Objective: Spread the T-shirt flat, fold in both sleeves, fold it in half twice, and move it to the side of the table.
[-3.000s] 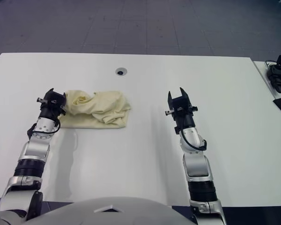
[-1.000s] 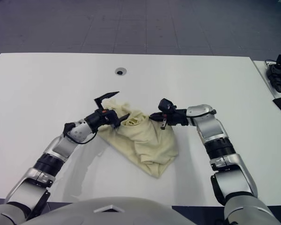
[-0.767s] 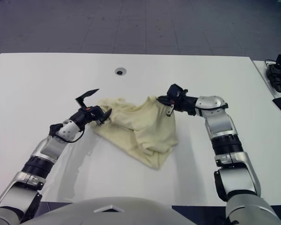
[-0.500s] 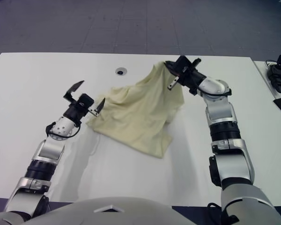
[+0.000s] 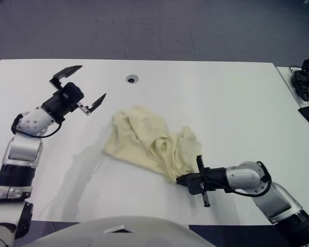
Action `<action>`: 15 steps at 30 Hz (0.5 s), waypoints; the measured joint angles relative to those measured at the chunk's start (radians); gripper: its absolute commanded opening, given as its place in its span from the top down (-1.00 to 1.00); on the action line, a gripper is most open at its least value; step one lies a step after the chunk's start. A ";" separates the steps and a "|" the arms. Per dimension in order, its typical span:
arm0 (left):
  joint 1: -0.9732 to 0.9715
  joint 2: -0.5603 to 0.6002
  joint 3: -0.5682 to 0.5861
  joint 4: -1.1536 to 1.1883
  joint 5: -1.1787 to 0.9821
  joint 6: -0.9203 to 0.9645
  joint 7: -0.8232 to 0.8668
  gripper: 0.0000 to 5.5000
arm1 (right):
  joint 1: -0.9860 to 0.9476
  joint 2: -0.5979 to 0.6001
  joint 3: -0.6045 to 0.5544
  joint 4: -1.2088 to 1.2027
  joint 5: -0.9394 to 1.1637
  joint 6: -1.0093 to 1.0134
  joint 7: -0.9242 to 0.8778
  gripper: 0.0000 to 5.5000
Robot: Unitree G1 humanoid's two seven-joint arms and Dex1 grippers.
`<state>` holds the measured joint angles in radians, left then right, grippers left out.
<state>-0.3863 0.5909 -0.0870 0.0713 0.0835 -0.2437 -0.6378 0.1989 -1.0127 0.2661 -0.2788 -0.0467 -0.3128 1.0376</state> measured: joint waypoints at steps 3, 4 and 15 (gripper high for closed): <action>-0.088 -0.004 -0.060 0.039 -0.008 -0.044 -0.086 -0.96 | -0.039 -0.002 -0.027 0.050 -0.051 -0.009 -0.064 1.00; -0.123 -0.021 -0.077 0.059 -0.010 -0.053 -0.106 -0.96 | -0.060 -0.001 -0.047 0.082 -0.072 0.003 -0.094 1.00; -0.257 -0.164 -0.319 0.655 0.270 -0.235 0.033 -0.96 | -0.267 0.127 -0.132 0.202 -0.113 0.023 -0.276 1.00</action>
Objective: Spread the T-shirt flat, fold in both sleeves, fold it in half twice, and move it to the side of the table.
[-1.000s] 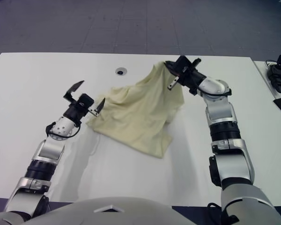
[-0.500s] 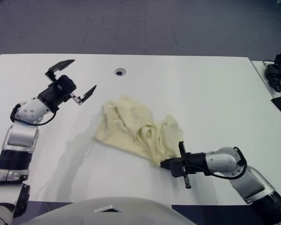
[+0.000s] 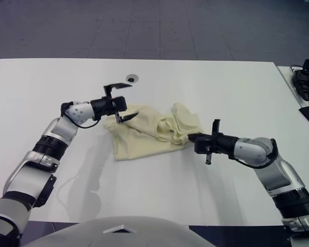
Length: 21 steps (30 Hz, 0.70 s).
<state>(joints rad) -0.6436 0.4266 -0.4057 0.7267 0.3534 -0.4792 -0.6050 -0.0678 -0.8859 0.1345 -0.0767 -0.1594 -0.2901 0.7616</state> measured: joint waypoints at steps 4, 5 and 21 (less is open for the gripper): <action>-0.012 0.006 -0.027 0.027 0.019 -0.057 0.013 -0.96 | -0.033 0.074 -0.037 0.019 0.090 0.113 -0.019 1.00; -0.001 0.018 -0.029 0.000 0.017 -0.056 0.000 -0.96 | -0.034 0.080 -0.043 0.024 0.090 0.134 -0.022 1.00; 0.456 0.297 0.094 -1.008 -0.361 0.612 -0.394 -0.96 | -0.045 0.149 -0.011 0.028 0.024 0.012 -0.090 1.00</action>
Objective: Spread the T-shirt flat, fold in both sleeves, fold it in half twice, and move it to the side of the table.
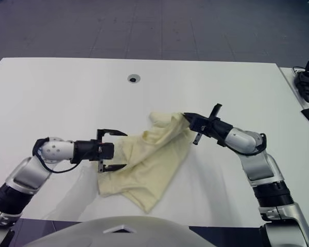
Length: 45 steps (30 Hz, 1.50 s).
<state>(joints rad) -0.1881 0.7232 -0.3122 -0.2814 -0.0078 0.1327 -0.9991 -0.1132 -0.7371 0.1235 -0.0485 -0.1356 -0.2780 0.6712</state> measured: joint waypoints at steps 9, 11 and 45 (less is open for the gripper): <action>-0.324 -0.206 0.011 0.393 -0.142 0.033 -0.112 -0.56 | -0.006 0.002 0.037 0.001 -0.033 -0.098 0.009 1.00; -0.352 -0.249 -0.008 0.485 -0.154 0.032 -0.156 -0.41 | -0.010 0.003 0.041 -0.004 -0.034 -0.103 0.013 1.00; -0.487 -0.423 -0.038 1.055 -0.086 -0.080 -0.362 0.49 | -0.081 0.060 0.097 -0.091 -0.049 -0.043 0.039 1.00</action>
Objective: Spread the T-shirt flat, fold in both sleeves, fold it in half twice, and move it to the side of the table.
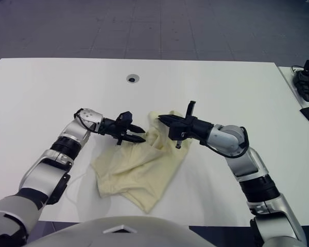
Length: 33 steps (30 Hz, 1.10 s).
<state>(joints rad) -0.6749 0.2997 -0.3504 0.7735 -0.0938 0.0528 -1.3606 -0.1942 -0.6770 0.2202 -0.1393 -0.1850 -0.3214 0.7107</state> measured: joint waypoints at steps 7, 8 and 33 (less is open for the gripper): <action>0.000 -0.002 -0.003 0.001 0.032 -0.008 -0.004 0.93 | 0.000 0.006 0.005 0.000 -0.006 0.003 -0.001 1.00; 0.000 -0.001 0.001 0.000 0.032 -0.009 -0.005 0.98 | 0.000 0.006 0.003 0.002 -0.005 0.006 -0.001 1.00; -0.646 0.207 -0.092 0.512 0.645 -0.479 1.033 0.99 | -0.792 0.182 -0.021 1.085 -0.173 -0.075 -0.438 1.00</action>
<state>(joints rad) -1.3212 0.5068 -0.4426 1.2853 0.5513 -0.4260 -0.3273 -0.9863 -0.4949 0.1991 0.9458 -0.3581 -0.3963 0.2729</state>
